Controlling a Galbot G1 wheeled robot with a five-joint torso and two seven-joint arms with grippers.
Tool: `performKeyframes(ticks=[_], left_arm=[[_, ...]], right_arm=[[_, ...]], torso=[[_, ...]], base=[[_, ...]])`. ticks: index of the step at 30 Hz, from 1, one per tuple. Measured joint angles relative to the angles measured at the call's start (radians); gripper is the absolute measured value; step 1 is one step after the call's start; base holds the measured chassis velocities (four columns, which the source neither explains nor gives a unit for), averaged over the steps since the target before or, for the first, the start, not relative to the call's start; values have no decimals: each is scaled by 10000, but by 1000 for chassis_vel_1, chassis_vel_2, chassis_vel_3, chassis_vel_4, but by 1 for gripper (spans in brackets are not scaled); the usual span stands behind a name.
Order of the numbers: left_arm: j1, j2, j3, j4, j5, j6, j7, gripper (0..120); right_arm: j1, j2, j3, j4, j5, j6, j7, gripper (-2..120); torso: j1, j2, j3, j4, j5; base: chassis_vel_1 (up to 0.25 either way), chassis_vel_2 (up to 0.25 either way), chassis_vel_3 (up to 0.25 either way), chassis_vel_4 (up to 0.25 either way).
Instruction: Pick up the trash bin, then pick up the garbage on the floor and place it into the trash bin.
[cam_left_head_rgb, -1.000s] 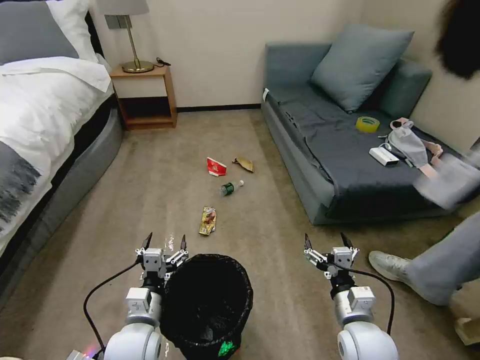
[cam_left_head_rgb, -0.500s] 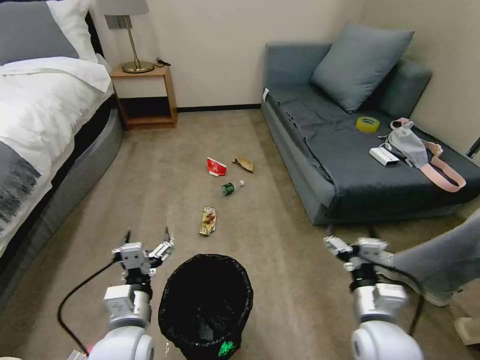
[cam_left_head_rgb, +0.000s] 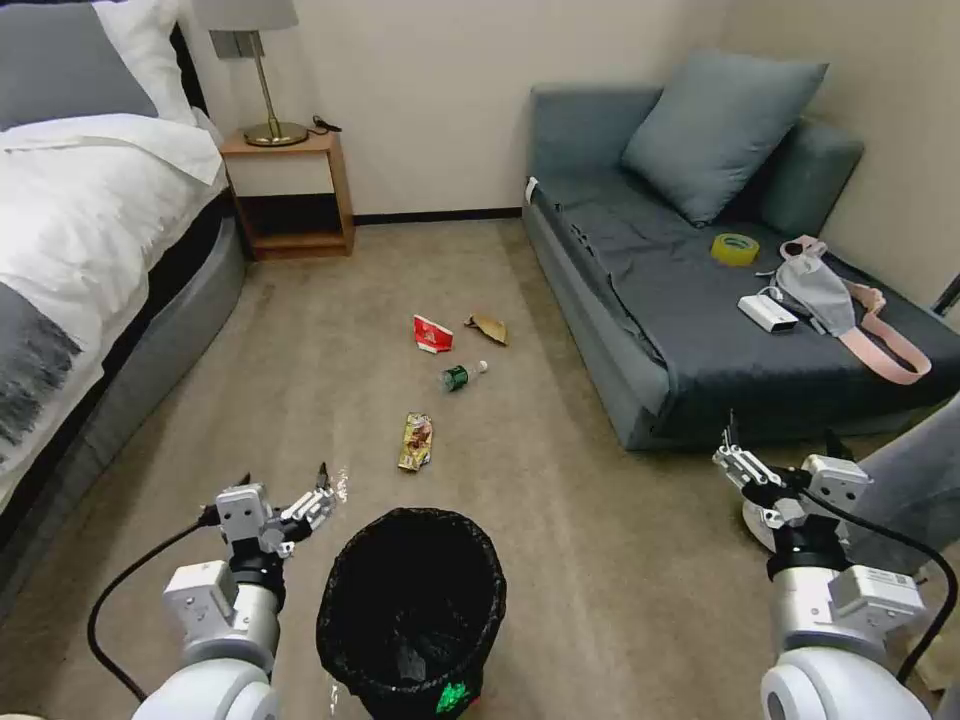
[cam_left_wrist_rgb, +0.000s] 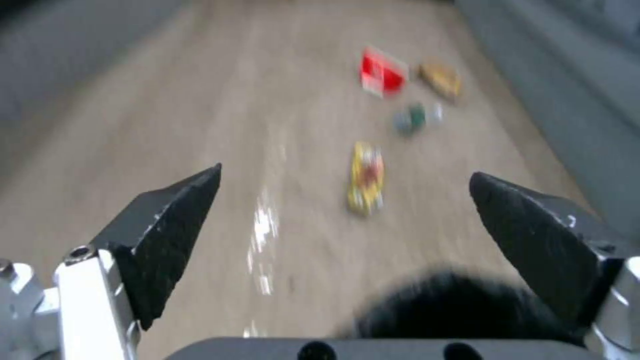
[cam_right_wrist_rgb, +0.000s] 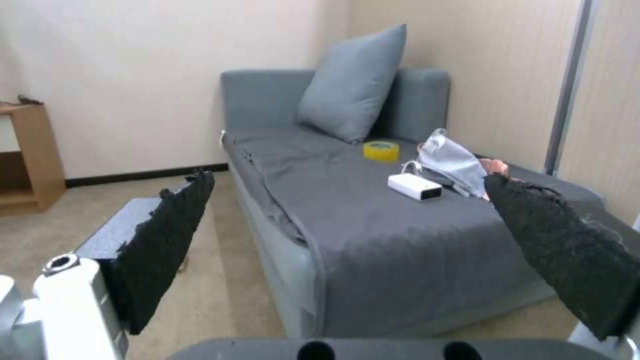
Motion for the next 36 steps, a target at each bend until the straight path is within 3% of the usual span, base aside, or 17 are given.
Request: performKeyframes(ticks=[1,3,4,9,23,36], left_arm=[[-13,109,68,-80,-423,408,-388,100],[-13,109,68,-80,-423,408,-388,100],[14,186,143,-132,-705,790,-791,100],[209,241,469,-129,-852,1309,-1418,100],[297,8,1219,709,-1385,1417,-2483,99],[-31,-148,1233,1652,-1951,1369,-3017,99]], right_arm=[[15,-1,-1,-10,0,-8,2,100],[15,-1,-1,-10,0,-8,2,100],[23,4,-1,-25,-3,-9,2,100],[81,57,-30,-106,-53,-11,3,100],[143,143,-63,-266,-184,-9,1,100],[265,160,-80,-432,-203,21,0,100]], torso=[[0,0,0,-1,1],[0,0,0,-1,1],[0,0,0,-1,0],[0,0,0,0,1],[0,0,0,0,1],[0,0,0,0,1]], base=[[0,0,0,0],[0,0,0,0],[0,0,0,0],[0,0,0,0],[0,0,0,0],[0,0,0,0]])
